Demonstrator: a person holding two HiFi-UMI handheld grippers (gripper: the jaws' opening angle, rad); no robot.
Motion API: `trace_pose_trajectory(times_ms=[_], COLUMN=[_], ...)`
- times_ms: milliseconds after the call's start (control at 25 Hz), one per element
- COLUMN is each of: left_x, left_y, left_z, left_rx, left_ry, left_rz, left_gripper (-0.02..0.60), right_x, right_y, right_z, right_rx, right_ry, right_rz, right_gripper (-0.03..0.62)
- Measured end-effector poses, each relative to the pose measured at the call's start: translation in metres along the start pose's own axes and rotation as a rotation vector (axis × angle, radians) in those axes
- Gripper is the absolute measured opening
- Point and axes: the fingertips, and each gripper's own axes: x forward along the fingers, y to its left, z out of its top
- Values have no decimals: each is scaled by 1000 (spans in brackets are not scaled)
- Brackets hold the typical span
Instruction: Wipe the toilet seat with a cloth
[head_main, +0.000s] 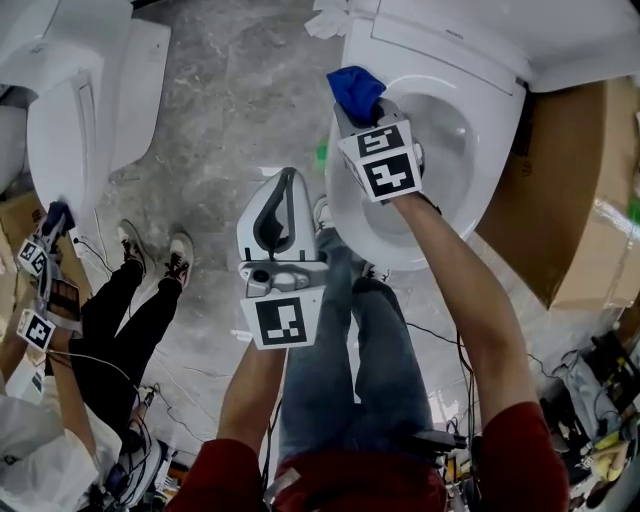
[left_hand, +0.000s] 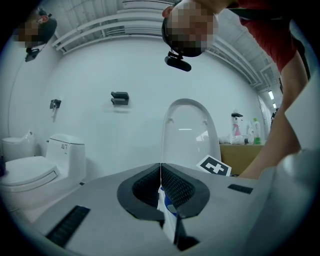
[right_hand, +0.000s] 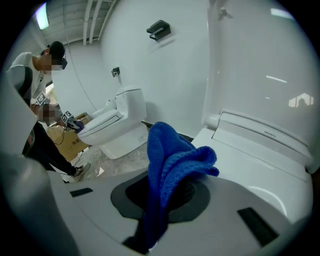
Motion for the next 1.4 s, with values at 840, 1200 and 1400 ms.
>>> trace_pose_trajectory(times_ms=[840,1200,1400], left_x=[-73,-98,-107], left_y=[-30,-62,-90], left_z=[6,4,5], left_rx=[12,13,13], left_ry=[-21,-22,-23], left_rz=[33,6,-24], left_gripper=[18,18,18], right_x=[-99,-145,-174], right_y=[117,136,122], right_z=[-136,-188,-215], right_rx=[185,224,258], right_ry=[86,123,127], right_rz=[87,79,50], right_gripper=[58,58,57])
